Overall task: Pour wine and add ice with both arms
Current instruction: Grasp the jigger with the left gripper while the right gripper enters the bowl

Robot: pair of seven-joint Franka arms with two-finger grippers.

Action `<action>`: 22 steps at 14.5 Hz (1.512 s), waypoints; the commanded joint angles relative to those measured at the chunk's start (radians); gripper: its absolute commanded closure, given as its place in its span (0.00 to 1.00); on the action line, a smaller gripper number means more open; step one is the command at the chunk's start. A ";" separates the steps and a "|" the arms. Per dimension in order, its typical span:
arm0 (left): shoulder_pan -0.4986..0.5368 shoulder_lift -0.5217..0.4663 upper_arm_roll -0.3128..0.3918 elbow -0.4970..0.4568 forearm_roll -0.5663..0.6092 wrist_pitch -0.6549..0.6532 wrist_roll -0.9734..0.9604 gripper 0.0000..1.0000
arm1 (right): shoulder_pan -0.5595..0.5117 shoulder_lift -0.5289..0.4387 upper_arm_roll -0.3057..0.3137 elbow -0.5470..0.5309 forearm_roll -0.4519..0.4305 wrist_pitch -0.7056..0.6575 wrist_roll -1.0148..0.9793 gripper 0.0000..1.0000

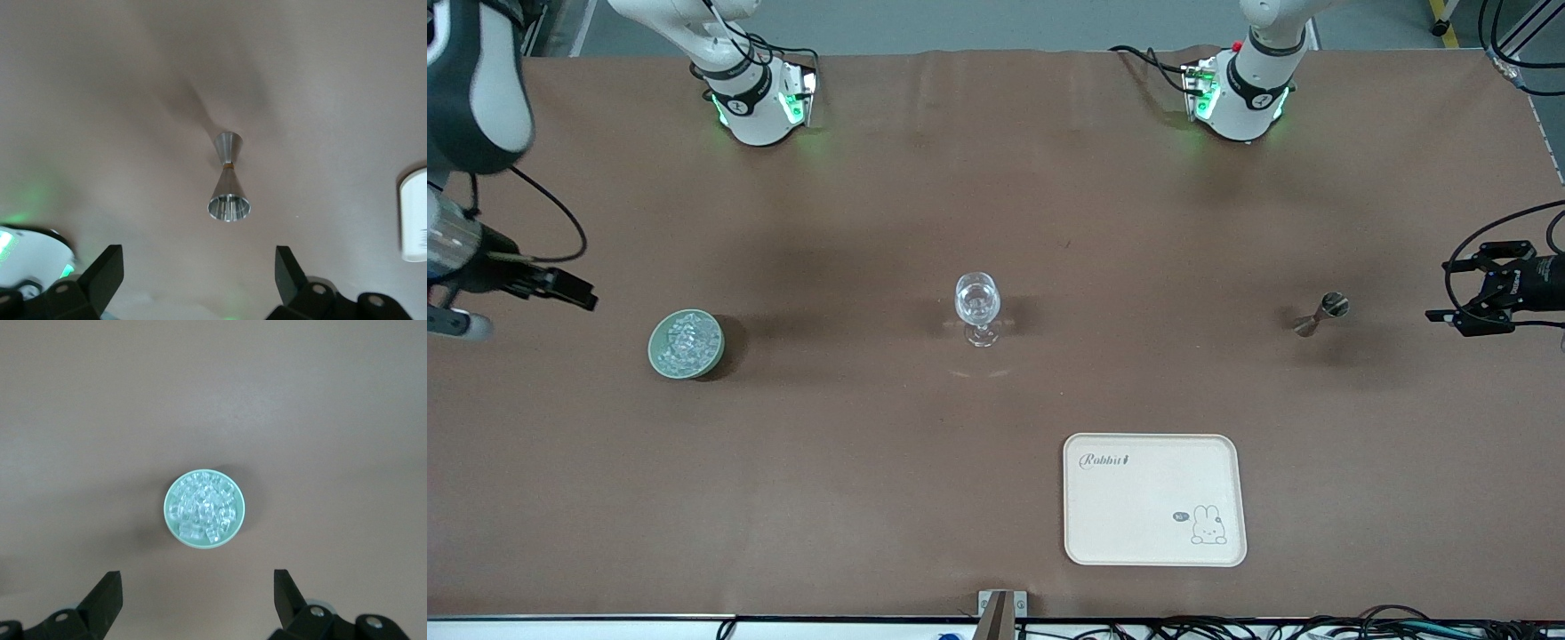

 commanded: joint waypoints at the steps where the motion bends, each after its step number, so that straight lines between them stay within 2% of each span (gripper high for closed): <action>1: 0.064 0.070 -0.006 0.016 -0.094 -0.009 -0.027 0.00 | -0.010 0.032 0.009 -0.091 -0.009 0.118 -0.003 0.00; 3: 0.086 0.113 -0.008 0.019 -0.129 0.011 -0.026 0.00 | -0.012 0.058 0.009 -0.139 -0.011 0.188 -0.005 0.00; 6: 0.127 0.218 -0.006 0.019 -0.241 0.045 -0.008 0.00 | -0.029 0.101 0.009 -0.198 -0.012 0.302 -0.005 0.00; 8: 0.155 0.257 -0.008 0.019 -0.254 0.060 -0.006 0.00 | -0.032 0.126 0.009 -0.252 -0.012 0.406 -0.006 0.00; 12: 0.236 0.294 -0.009 -0.016 -0.320 0.055 -0.003 0.00 | -0.033 0.182 0.009 -0.284 -0.012 0.495 -0.017 0.00; 14: 0.234 0.312 -0.008 -0.020 -0.378 0.057 -0.012 0.00 | -0.032 0.202 0.009 -0.317 -0.012 0.563 -0.017 0.00; 19: 0.247 0.317 -0.008 -0.054 -0.398 0.052 -0.038 0.00 | -0.029 0.225 0.010 -0.358 -0.012 0.615 -0.017 0.00; 22: 0.241 0.315 -0.008 -0.066 -0.426 0.051 -0.056 0.00 | -0.026 0.225 0.013 -0.381 -0.012 0.632 -0.016 0.07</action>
